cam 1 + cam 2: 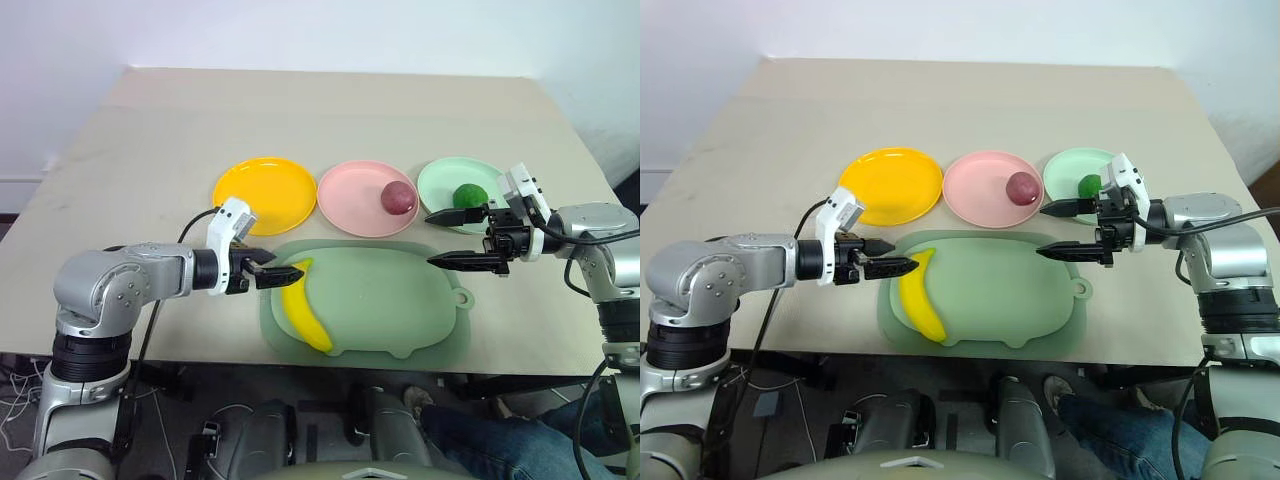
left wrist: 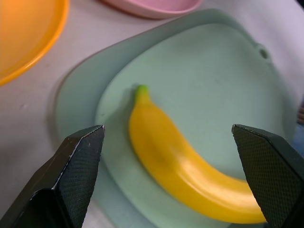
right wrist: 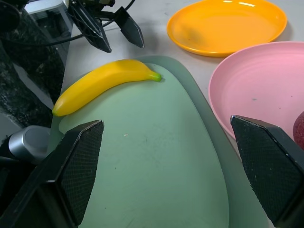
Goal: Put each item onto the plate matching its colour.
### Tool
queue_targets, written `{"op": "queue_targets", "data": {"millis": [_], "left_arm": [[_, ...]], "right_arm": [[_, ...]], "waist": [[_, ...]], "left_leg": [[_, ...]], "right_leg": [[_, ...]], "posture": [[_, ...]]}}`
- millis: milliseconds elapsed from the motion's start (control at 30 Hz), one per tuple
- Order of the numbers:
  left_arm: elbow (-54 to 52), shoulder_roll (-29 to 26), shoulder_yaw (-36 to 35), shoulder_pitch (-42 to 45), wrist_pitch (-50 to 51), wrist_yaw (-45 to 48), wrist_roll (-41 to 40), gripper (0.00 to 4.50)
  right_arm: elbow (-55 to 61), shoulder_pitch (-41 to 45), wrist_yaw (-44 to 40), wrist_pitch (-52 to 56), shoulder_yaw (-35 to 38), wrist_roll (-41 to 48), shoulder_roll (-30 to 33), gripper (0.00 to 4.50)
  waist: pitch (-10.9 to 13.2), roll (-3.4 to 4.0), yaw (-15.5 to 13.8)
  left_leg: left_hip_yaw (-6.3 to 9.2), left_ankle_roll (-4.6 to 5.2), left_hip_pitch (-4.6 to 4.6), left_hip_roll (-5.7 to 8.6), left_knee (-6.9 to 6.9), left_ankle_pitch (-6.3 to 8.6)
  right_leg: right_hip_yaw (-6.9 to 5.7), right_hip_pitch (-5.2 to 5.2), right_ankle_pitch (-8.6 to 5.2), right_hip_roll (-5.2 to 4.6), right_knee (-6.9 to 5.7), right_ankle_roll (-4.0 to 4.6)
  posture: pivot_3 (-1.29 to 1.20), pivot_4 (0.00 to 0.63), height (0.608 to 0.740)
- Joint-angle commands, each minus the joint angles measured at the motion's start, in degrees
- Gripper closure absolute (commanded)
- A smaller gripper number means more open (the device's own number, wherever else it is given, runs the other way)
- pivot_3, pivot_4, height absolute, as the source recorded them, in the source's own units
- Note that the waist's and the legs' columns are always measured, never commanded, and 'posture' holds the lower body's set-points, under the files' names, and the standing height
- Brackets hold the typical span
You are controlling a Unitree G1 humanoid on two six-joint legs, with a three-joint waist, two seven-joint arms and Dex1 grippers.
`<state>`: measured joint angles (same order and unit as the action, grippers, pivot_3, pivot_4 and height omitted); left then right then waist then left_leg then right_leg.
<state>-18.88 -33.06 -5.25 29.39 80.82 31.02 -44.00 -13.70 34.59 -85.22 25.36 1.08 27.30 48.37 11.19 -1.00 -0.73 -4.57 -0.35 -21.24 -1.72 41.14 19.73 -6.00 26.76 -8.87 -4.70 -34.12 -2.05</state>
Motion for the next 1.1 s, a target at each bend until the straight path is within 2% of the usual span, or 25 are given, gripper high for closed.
{"op": "queue_targets", "data": {"millis": [33,400,700,900,967,1100], "left_arm": [[-2.2,0.9,0.8,-0.3,-0.9,-4.6,3.1,0.0],[-1.1,4.5,0.2,0.8,1.0,-6.8,2.6,0.0],[-1.3,3.2,2.7,2.7,3.5,-7.9,4.5,0.0],[1.7,7.9,2.4,3.9,11.2,-8.7,2.7,0.0],[1.2,6.5,4.4,4.2,11.7,-7.7,1.1,0.0],[8.9,1.3,5.6,8.3,11.7,-7.2,-8.3,0.0]], "right_arm": [[0.4,1.4,0.7,-0.6,1.9,0.6,0.1,0.01],[-1.2,2.9,1.5,-0.8,1.5,0.2,-0.3,0.01],[-1.7,2.8,2.6,-1.2,1.6,0.0,-0.6,0.01],[-2.0,2.3,3.2,-2.3,1.3,-0.7,-0.7,0.01],[-2.1,2.3,3.5,-2.3,1.3,-0.7,-0.8,0.01],[-2.3,2.4,3.4,-2.8,1.2,-1.4,-0.7,0.01]], "waist": [[0.0,0.0,0.0],[0.0,0.0,0.0],[0.0,0.0,0.0],[0.0,-0.01,-0.1],[0.0,-0.01,0.0],[0.0,0.0,0.0]], "left_leg": [[0.0,0.0,0.0,0.0,0.0,0.0],[-0.01,-0.01,-0.01,0.01,0.0,0.0],[-0.01,-0.01,0.0,0.01,0.0,0.0],[0.0,-0.01,0.06,0.03,0.01,0.0],[0.01,0.0,0.11,0.03,0.0,0.0],[0.03,-0.01,0.19,0.02,-0.04,0.0]], "right_leg": [[0.0,0.0,0.0,0.0,0.0,0.0],[0.0,0.0,0.0,-0.01,0.0,0.0],[0.0,-0.01,0.0,-0.01,0.0,0.0],[-0.01,-0.09,0.0,-0.02,0.01,0.0],[-0.01,-0.14,0.0,-0.02,0.01,0.0],[0.02,-0.14,-0.01,-0.01,0.0,0.01]], "posture": [[0.0,0.15,0.74],[0.0,0.15,0.74],[0.0,0.15,0.74],[0.0,0.15,0.74],[0.0,0.15,0.74],[0.0,0.15,0.74]]}}
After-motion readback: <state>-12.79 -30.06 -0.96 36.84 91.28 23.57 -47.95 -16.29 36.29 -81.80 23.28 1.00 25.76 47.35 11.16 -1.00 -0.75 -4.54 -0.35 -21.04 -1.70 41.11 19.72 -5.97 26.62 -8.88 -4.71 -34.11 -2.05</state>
